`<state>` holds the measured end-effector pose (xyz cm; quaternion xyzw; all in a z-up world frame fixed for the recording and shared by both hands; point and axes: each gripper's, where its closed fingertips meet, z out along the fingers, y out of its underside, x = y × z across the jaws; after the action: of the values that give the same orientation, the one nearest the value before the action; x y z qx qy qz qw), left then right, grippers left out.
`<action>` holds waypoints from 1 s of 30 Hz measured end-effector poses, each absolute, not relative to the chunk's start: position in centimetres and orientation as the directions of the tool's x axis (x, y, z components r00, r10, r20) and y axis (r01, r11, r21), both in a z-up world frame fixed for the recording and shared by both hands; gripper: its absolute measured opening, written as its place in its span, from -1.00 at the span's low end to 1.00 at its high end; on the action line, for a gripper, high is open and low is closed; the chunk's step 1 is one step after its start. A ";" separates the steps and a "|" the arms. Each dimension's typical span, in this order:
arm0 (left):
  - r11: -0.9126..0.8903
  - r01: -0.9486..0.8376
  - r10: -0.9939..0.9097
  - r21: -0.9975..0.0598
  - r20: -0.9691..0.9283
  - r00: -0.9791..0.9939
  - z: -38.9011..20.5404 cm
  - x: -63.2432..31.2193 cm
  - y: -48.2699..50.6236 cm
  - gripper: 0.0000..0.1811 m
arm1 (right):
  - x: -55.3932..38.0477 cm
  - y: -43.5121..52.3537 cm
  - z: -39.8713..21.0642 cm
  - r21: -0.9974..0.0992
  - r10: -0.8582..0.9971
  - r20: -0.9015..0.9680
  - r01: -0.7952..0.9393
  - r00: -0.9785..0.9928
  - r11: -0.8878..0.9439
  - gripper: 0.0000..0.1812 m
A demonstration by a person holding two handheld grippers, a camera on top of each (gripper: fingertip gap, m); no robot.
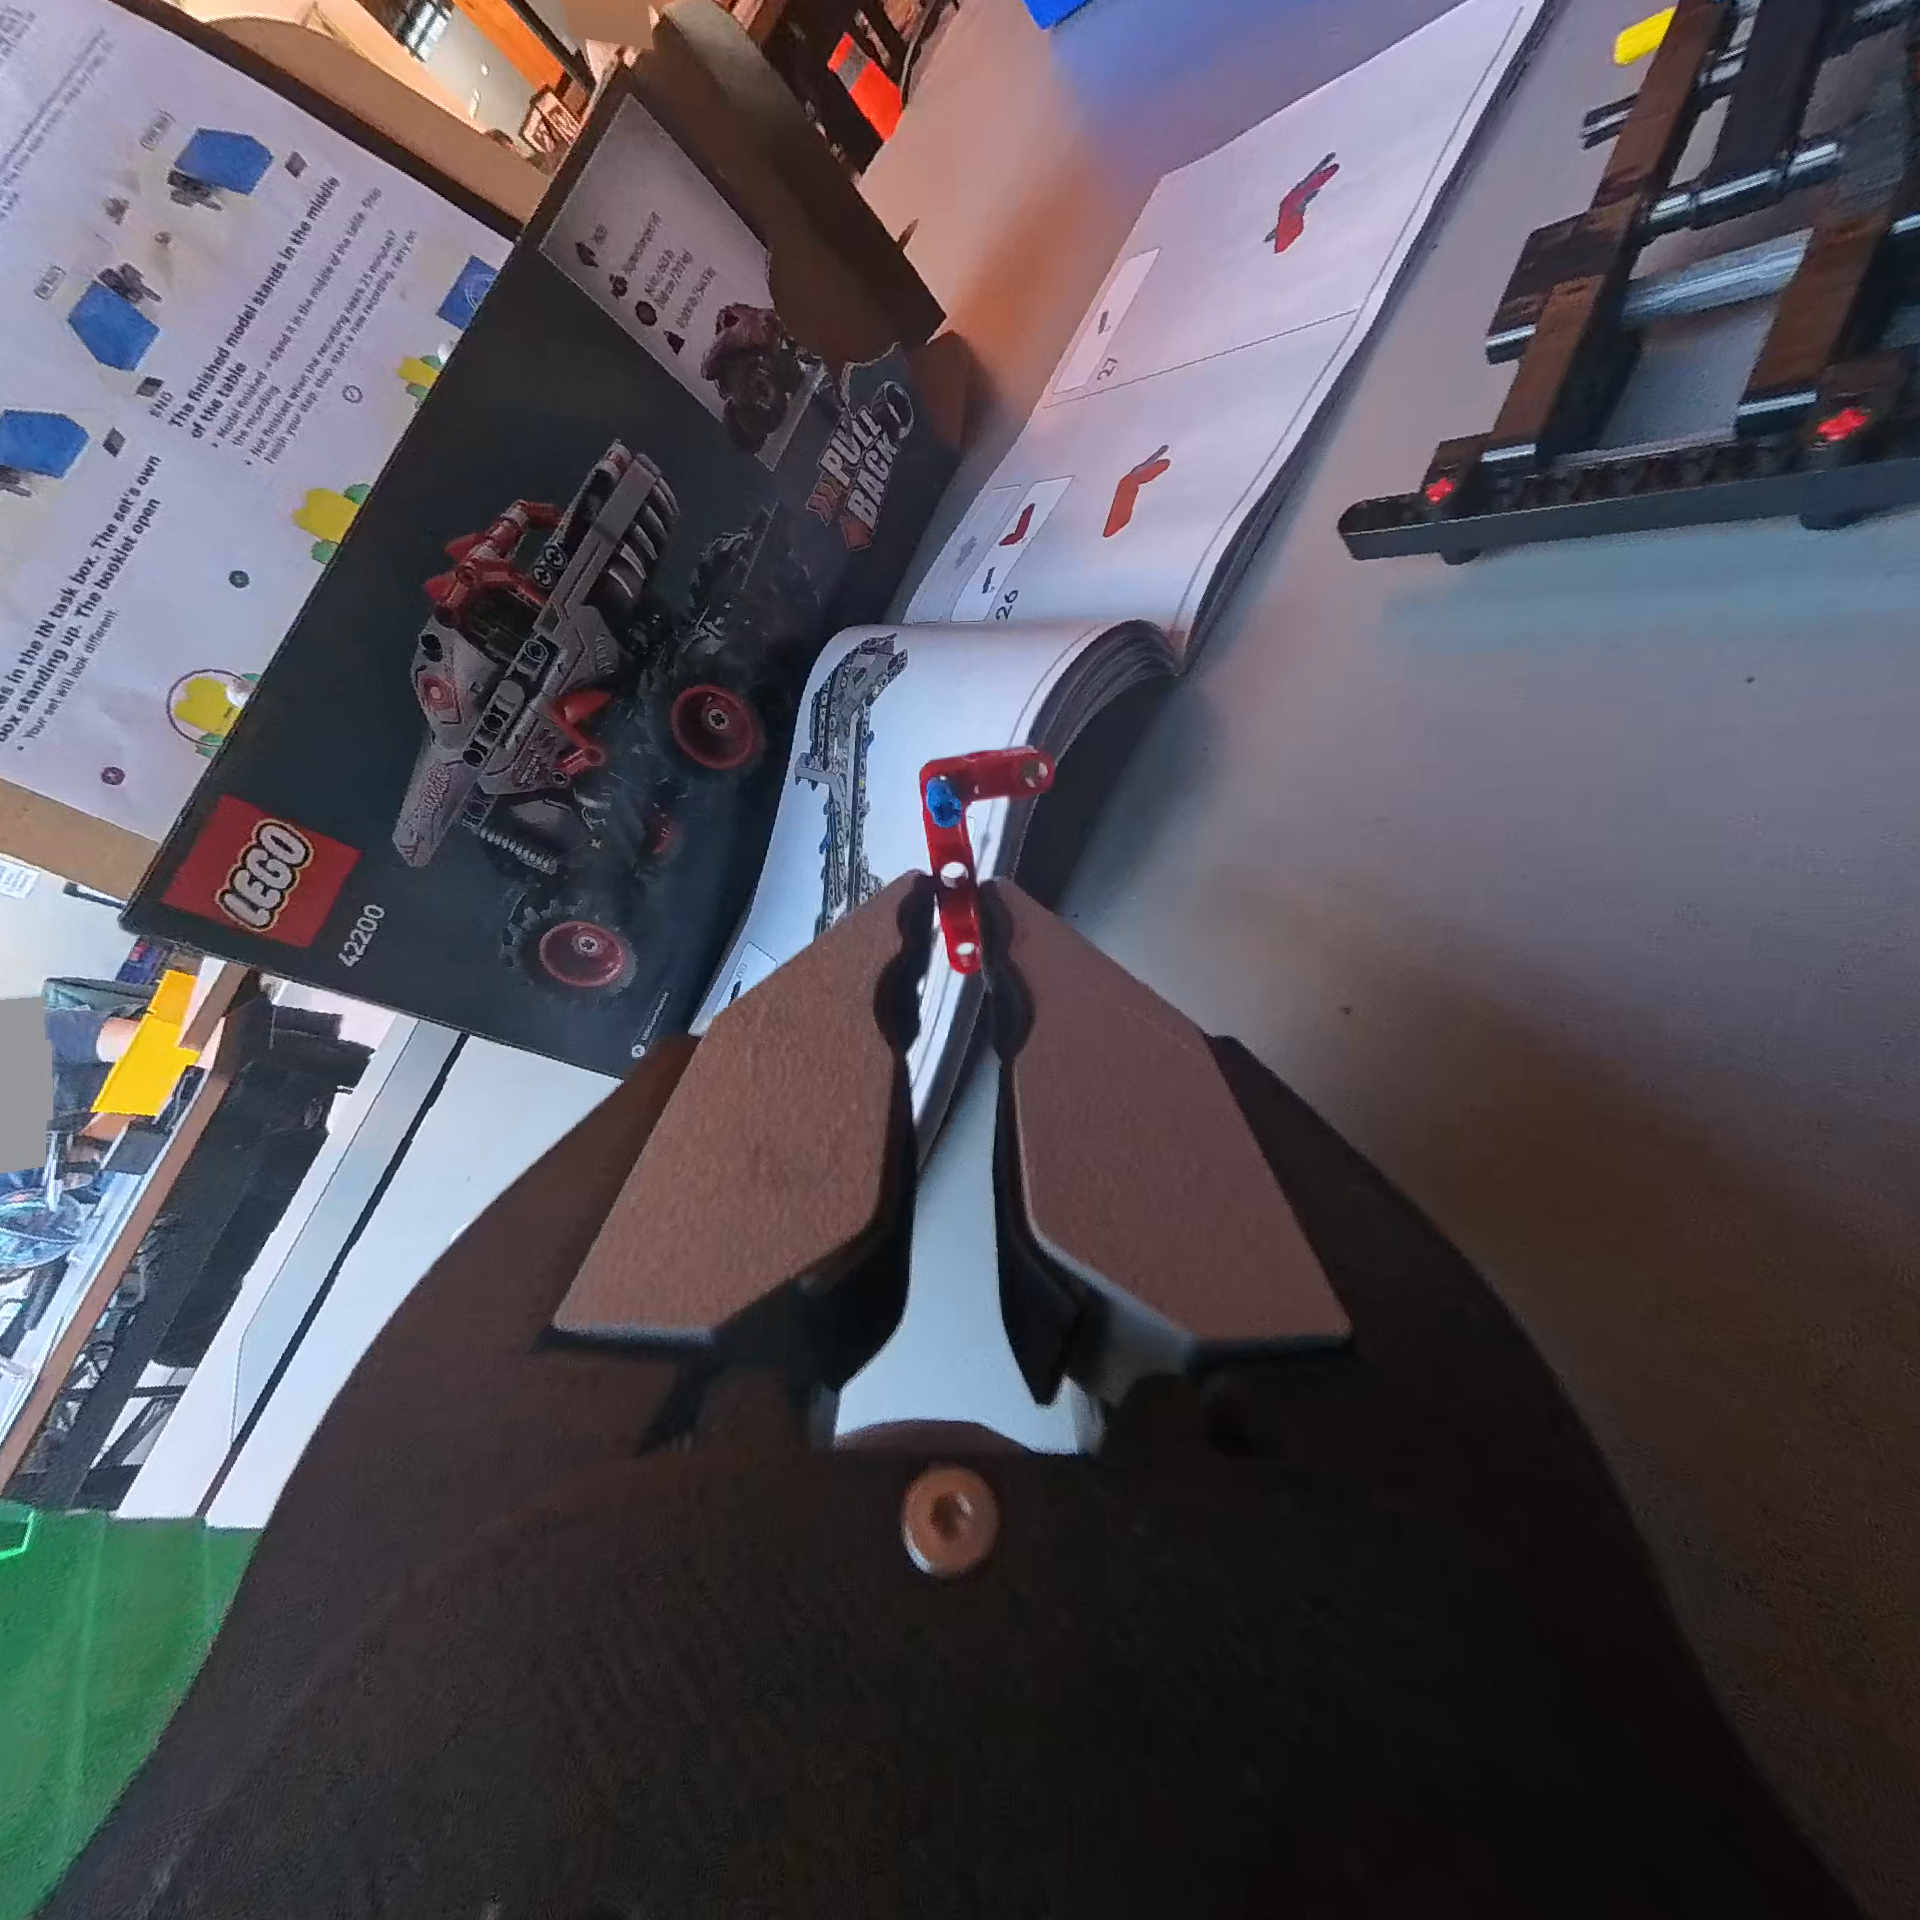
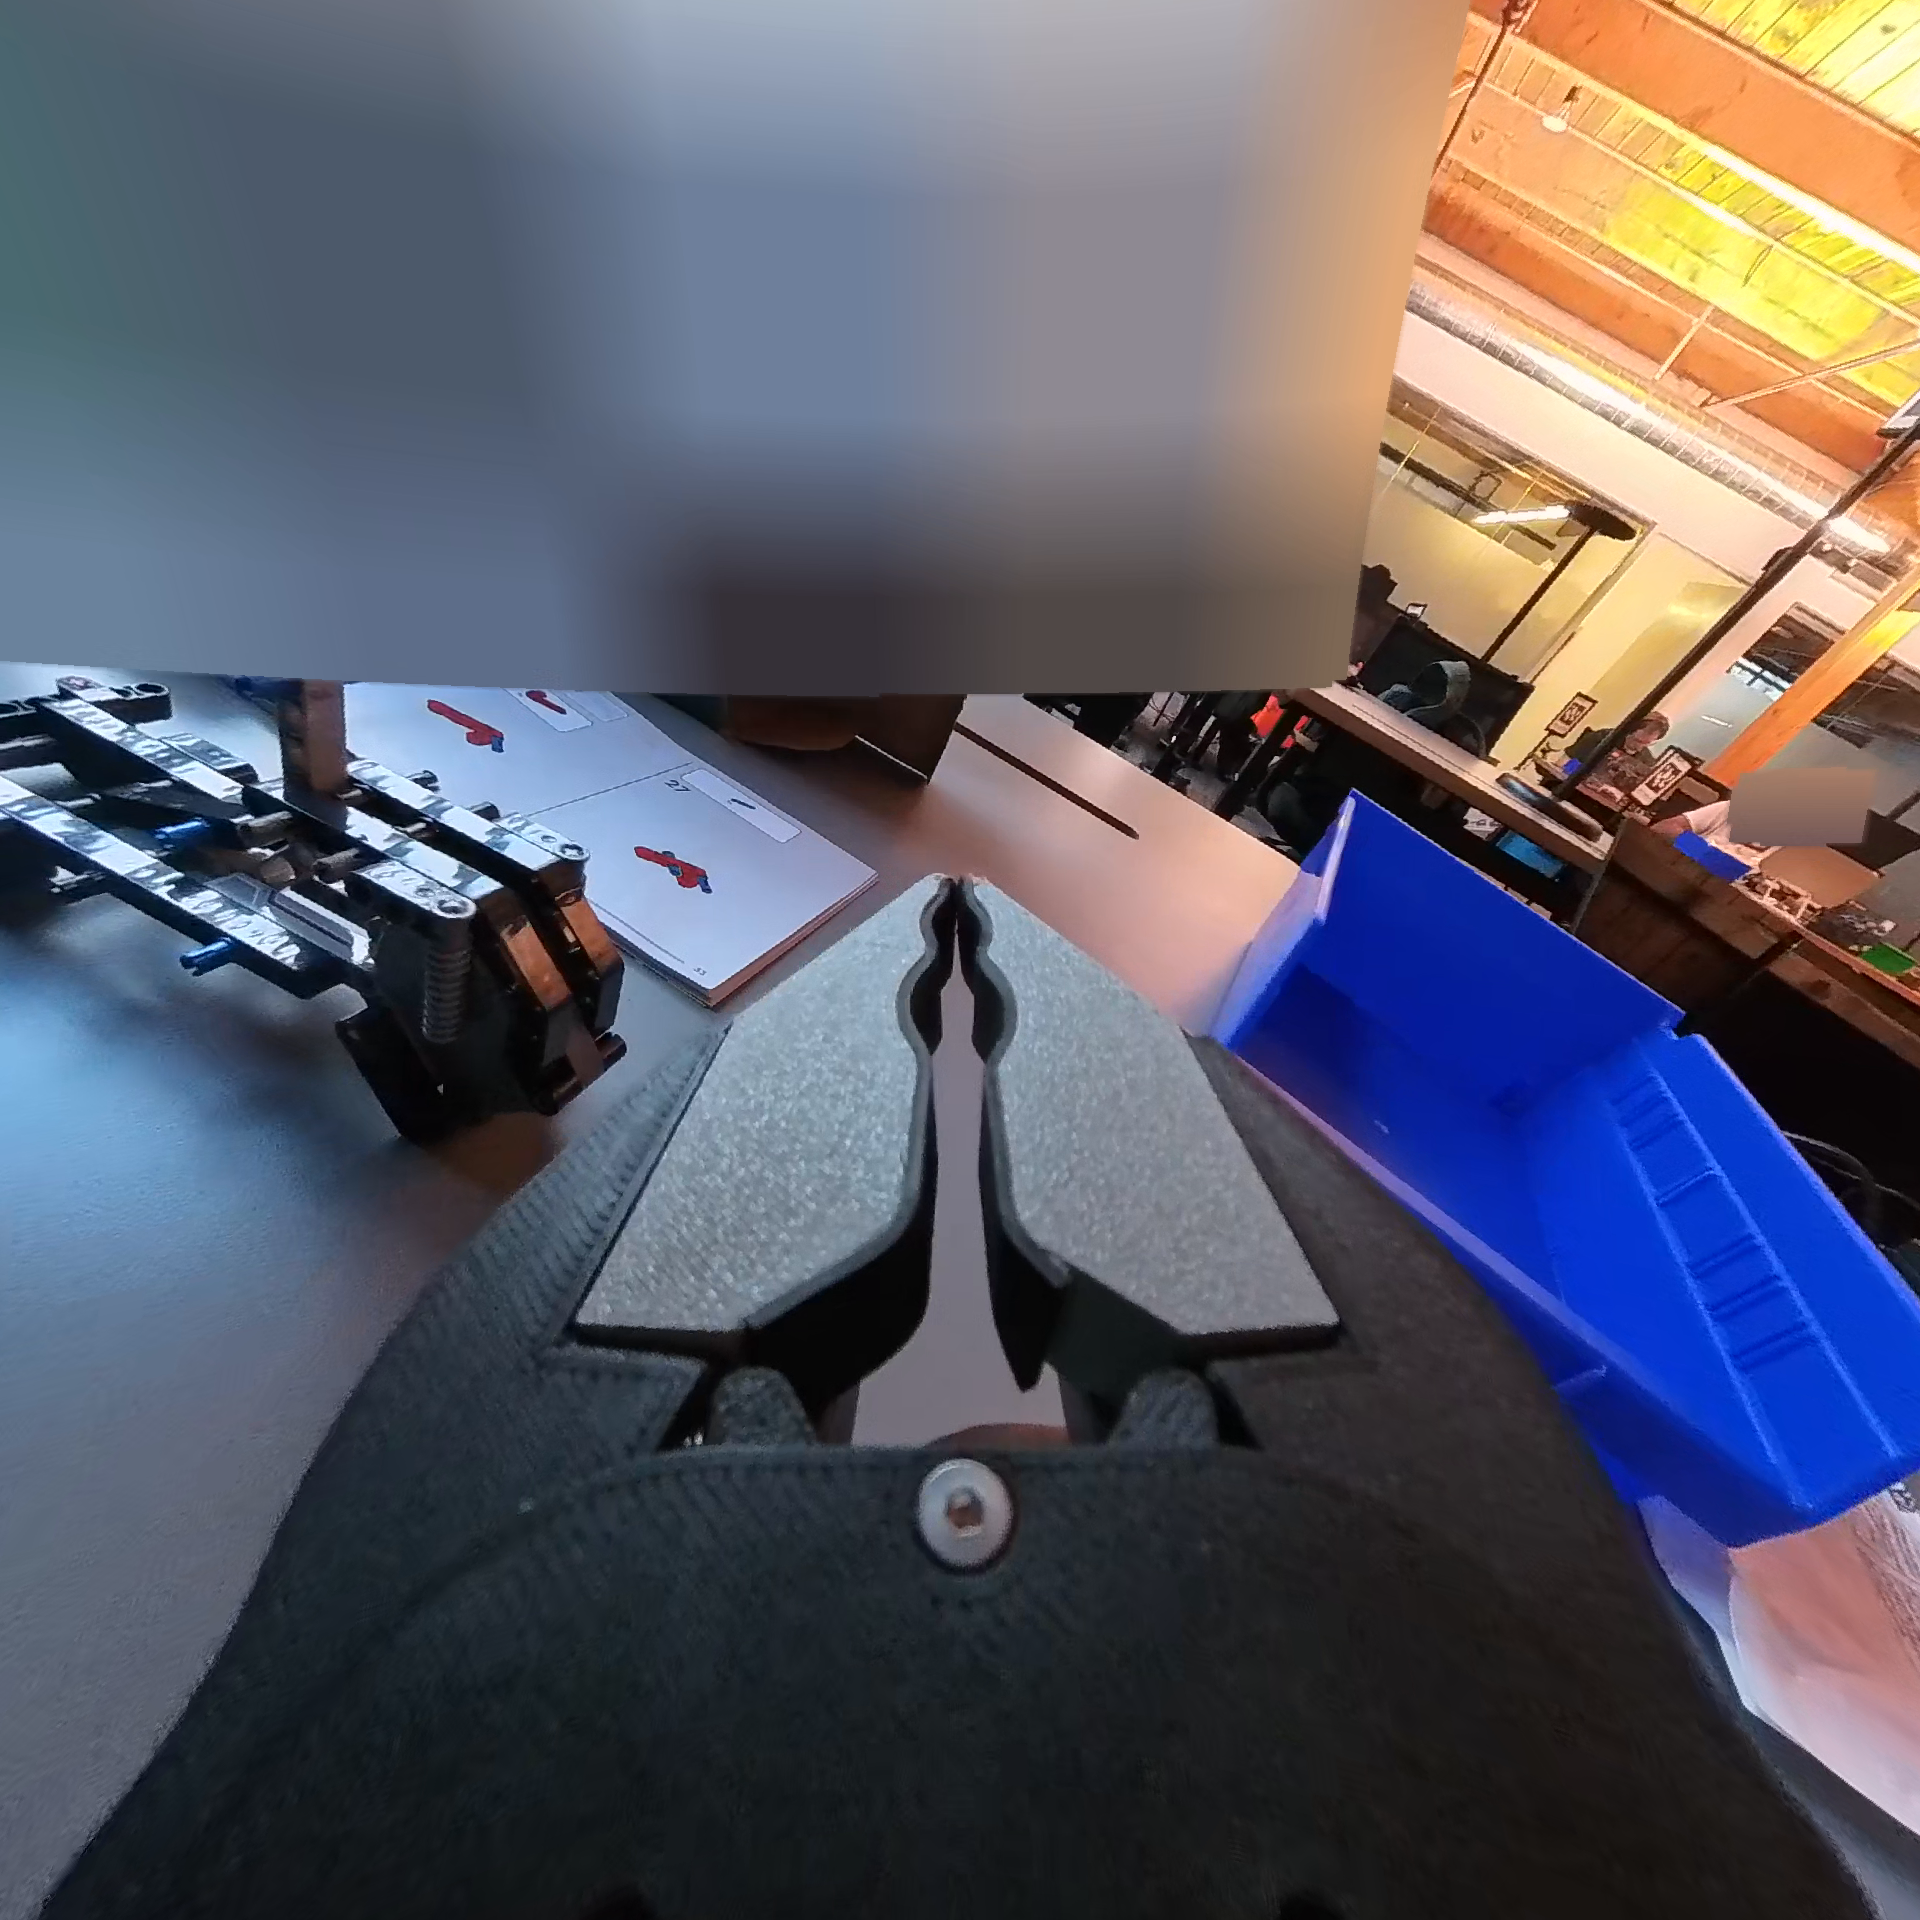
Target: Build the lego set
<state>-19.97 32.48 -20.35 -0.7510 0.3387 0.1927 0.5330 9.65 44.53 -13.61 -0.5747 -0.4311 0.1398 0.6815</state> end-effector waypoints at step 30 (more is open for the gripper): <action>-0.136 -0.760 -0.379 -0.635 -0.675 0.633 -20.9 -17.7 31.4 -0.95 | 7.0 43.2 -15.3 -0.902 0.778 0.411 0.335 0.475 0.272 -0.98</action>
<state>-17.68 31.39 -20.86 -0.7320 0.3891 0.1797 0.5296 6.97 43.18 -15.34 -0.5774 -0.4819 0.1746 0.6355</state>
